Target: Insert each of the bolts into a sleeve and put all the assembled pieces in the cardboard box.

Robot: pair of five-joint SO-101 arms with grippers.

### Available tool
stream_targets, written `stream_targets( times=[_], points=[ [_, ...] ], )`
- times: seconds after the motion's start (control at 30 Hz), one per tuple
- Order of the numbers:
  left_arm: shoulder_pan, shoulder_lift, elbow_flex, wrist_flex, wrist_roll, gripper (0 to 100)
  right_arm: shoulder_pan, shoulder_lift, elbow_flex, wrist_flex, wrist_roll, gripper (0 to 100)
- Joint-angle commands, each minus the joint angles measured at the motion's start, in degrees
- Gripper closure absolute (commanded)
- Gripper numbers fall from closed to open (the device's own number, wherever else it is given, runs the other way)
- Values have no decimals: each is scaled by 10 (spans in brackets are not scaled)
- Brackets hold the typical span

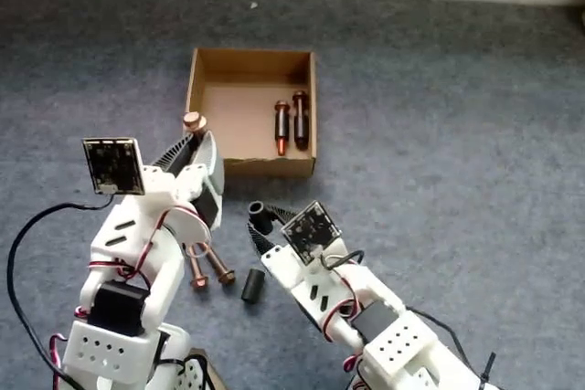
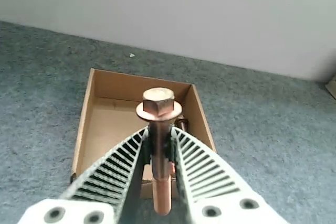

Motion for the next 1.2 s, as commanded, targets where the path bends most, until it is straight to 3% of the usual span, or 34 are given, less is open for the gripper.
stream_targets(
  times=[0.0, 0.33, 1.17],
  points=[
    [45, -10, -3, -11, 4, 995, -7, -41, -4, -15, 7, 993],
    [114, -10, 3, 15, -32, 995, -6, -83, 9, -13, 7, 993],
    [133, -11, 2, 51, -56, 995, 10, -85, 26, -17, 5, 993]
  ],
)
